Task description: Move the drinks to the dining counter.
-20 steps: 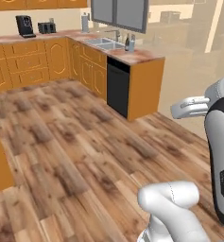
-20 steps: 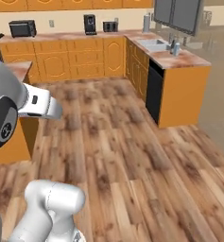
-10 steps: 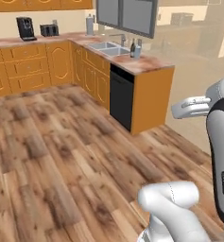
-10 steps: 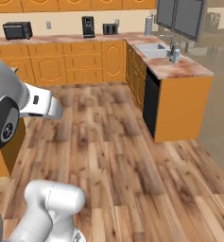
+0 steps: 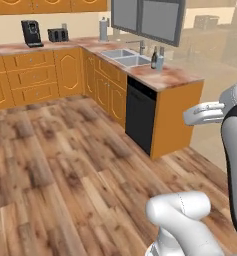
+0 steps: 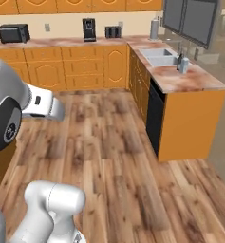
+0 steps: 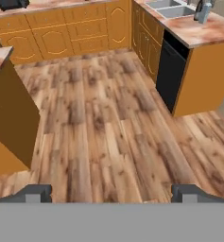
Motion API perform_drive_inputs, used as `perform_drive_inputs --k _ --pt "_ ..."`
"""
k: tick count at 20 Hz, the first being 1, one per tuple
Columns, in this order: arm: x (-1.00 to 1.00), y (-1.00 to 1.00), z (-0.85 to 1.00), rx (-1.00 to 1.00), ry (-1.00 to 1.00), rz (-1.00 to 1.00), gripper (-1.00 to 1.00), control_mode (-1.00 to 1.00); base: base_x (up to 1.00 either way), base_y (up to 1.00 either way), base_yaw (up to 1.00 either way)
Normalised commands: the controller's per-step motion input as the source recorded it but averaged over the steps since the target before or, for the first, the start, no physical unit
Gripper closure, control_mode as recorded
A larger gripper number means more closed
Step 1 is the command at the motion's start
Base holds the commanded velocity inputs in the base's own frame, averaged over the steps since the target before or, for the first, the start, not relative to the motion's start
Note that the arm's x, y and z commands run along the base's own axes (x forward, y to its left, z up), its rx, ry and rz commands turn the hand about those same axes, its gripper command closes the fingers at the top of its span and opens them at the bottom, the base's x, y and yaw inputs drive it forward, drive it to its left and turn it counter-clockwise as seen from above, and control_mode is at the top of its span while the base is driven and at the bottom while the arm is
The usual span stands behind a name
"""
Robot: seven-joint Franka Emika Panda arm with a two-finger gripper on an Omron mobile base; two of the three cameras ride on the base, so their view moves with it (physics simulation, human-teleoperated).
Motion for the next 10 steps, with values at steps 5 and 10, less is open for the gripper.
perform_drive_inputs --k 5,10 --pt "0.00 0.00 0.00 0.00 0.00 0.00 -1.00 1.00 1.00 0.10 0.05" --pt "0.00 0.00 0.00 0.00 0.00 0.00 -1.00 1.00 1.00 0.00 0.07"
